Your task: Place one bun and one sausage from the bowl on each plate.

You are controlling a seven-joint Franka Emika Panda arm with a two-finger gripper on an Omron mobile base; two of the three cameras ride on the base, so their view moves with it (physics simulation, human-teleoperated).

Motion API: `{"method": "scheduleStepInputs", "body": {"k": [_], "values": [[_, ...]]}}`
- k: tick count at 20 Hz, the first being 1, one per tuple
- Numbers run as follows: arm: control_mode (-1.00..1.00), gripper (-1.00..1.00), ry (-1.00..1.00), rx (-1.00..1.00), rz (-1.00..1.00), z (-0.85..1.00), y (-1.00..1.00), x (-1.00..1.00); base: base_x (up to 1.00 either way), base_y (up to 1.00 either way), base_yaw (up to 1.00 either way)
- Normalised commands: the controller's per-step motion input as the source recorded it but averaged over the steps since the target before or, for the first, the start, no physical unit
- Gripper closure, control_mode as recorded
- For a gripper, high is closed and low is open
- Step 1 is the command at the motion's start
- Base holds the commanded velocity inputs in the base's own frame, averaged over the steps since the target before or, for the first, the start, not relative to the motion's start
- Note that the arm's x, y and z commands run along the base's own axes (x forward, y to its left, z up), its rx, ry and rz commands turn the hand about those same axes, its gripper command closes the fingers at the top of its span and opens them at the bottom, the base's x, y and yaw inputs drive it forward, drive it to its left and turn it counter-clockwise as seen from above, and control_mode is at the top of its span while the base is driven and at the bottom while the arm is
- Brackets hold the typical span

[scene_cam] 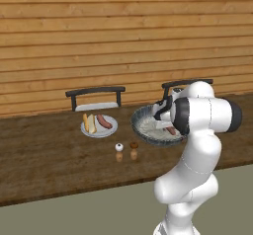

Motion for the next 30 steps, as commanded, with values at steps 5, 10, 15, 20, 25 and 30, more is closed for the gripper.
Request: {"method": "scheduleStepInputs", "body": {"k": [5,10,15,20,25,30], "values": [[-1.0,1.0,0.0,0.0,0.0,0.0,0.0,0.0,0.0,0.0,0.0],[-1.0,1.0,0.0,0.0,0.0,0.15,0.0,-0.04,0.0,0.0,0.0],[-1.0,1.0,0.0,0.0,0.0,0.98,-0.01,-0.27,0.0,0.0,0.0],[-1.0,1.0,0.0,0.0,-0.02,1.0,-0.14,-0.31,0.0,0.0,0.0],[-1.0,1.0,0.0,0.0,-0.08,0.72,-0.53,-0.19,0.0,0.0,0.0],[-1.0,1.0,0.0,0.0,-0.2,0.41,-0.65,-0.36,0.0,0.0,0.0]]}}
